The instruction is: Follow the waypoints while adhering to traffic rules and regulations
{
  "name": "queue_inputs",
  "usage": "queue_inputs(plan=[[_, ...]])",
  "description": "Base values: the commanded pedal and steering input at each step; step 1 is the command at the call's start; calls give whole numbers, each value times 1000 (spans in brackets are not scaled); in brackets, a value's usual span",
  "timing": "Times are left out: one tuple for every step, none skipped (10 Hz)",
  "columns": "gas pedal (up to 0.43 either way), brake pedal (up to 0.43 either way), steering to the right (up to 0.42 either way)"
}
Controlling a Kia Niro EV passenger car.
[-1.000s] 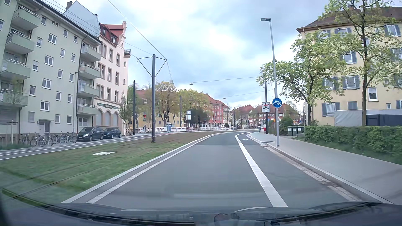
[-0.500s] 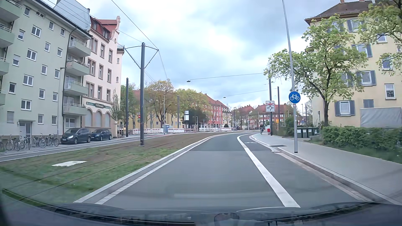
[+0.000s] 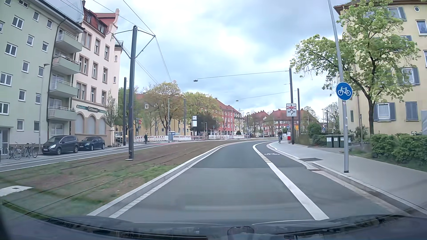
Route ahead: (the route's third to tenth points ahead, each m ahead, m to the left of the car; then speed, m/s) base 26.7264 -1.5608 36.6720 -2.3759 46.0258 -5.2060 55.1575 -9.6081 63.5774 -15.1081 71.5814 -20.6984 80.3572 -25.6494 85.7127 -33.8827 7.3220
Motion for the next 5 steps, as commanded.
queue_inputs(plan=[[177,0,16],[177,0,16],[177,0,16],[177,0,16],[177,0,16]])
